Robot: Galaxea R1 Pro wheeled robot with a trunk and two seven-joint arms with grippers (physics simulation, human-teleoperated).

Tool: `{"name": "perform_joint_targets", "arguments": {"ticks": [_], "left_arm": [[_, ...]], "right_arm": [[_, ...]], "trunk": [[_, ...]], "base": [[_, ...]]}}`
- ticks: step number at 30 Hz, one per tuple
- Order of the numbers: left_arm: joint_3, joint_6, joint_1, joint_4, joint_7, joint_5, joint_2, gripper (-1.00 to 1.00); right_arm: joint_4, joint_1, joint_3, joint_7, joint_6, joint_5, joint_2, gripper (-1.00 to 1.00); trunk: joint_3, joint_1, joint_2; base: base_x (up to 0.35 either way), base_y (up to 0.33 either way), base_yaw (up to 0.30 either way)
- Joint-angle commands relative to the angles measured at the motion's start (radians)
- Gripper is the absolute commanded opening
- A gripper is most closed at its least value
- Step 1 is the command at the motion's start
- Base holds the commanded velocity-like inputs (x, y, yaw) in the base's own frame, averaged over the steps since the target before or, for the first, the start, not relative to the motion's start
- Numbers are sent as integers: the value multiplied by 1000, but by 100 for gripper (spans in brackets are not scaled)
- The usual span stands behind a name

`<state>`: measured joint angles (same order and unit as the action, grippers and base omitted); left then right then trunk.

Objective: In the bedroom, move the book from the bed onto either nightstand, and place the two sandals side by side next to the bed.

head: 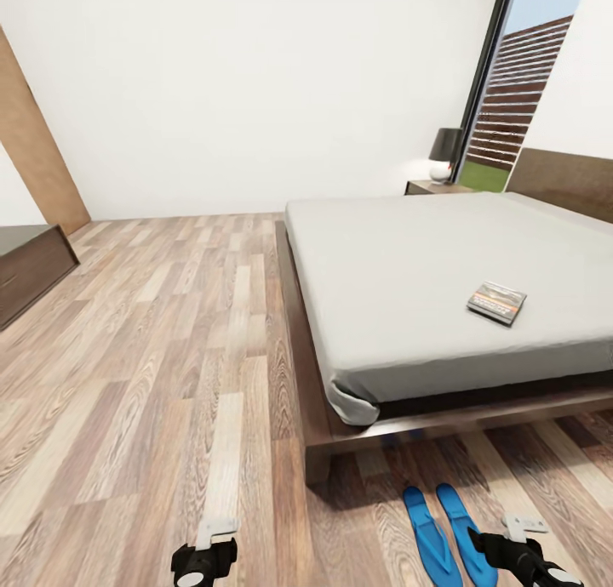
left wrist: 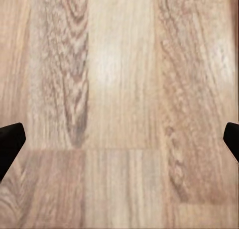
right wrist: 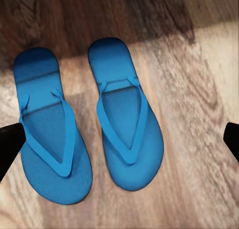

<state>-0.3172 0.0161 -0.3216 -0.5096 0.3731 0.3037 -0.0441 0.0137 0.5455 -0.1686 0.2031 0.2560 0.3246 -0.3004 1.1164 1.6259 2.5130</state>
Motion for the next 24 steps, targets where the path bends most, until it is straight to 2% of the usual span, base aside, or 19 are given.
{"name": "perform_joint_targets", "arguments": {"ticks": [1, 5, 14, 24], "left_arm": [[-8, 1, -1, -1, 9, 9, 1, 100], [-7, 1, -1, -1, 9, 9, 1, 100], [-7, -1, -1, -2, 9, 8, 0, 100], [-6, -15, -1, -1, 10, 9, 0, 100]], "right_arm": [[-1, 1, -8, 5, 3, 10, 0, 100], [-1, 1, -8, 5, 3, 10, 0, 100], [-1, 1, -8, 5, 3, 8, 0, 100], [-1, 1, -8, 6, 3, 10, 0, 100]], "trunk": [[-3, -1, 0], [-19, -2, -1], [-53, -7, -3], [-92, -11, -5]], "base": [[-13, 0, -5], [-7, 0, -92], [-1, 0, -209], [0, 0, -33]]}}
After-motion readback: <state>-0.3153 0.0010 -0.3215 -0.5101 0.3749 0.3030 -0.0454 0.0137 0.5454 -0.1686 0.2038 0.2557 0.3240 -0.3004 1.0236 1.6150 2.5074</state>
